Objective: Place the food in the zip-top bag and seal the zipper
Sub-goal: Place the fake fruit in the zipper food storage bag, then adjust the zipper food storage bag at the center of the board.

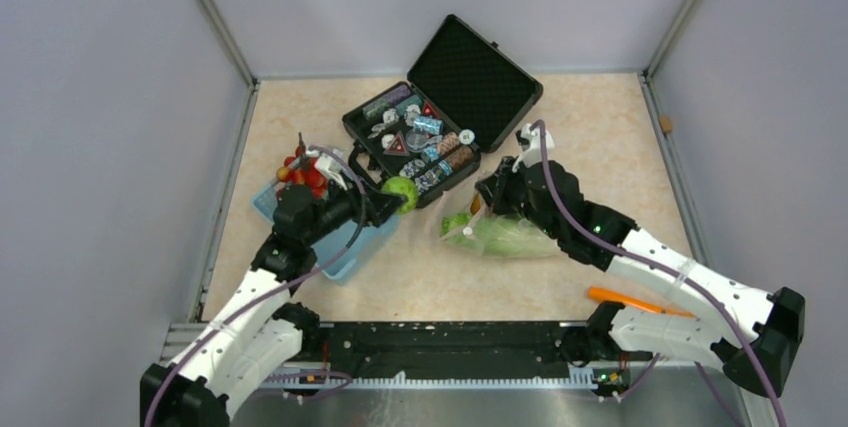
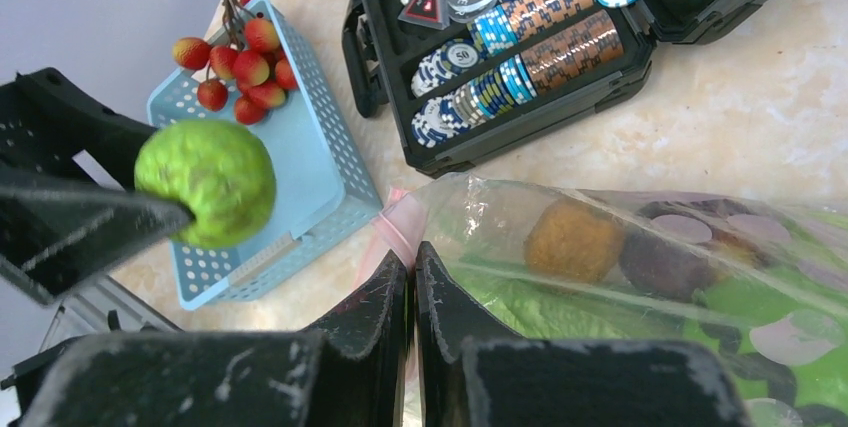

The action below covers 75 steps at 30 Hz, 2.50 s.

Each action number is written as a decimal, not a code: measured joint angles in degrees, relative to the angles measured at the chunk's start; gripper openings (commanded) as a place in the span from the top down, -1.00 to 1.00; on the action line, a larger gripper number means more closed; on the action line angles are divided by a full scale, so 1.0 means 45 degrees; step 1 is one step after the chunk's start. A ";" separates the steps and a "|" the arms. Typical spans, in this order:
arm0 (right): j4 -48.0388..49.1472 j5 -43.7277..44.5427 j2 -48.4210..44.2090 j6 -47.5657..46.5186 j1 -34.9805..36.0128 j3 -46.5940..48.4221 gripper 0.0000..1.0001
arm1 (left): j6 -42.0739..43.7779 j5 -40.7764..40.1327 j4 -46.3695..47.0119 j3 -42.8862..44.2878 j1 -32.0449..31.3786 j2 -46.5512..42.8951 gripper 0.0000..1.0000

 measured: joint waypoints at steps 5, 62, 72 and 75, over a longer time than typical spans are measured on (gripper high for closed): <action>0.0005 -0.0160 0.0010 0.0019 0.0000 0.0000 0.91 | 0.0151 -0.0432 0.0612 0.0092 -0.2807 0.0758 0.10; 0.0588 -0.0058 -0.1851 -0.0233 -0.0005 -0.0194 0.89 | 0.1787 -0.5056 -0.0228 0.2783 -0.5999 0.1073 -0.91; -0.0850 -0.2210 -0.1195 -0.2837 -0.0005 0.2035 0.89 | 0.3288 -0.5280 -0.1763 0.2613 -0.5999 0.0855 -0.83; -0.1107 -0.2681 -0.1185 -0.3060 -0.0005 0.2030 0.89 | 0.3740 -0.4945 -0.2312 0.2749 -0.5999 0.1098 -0.79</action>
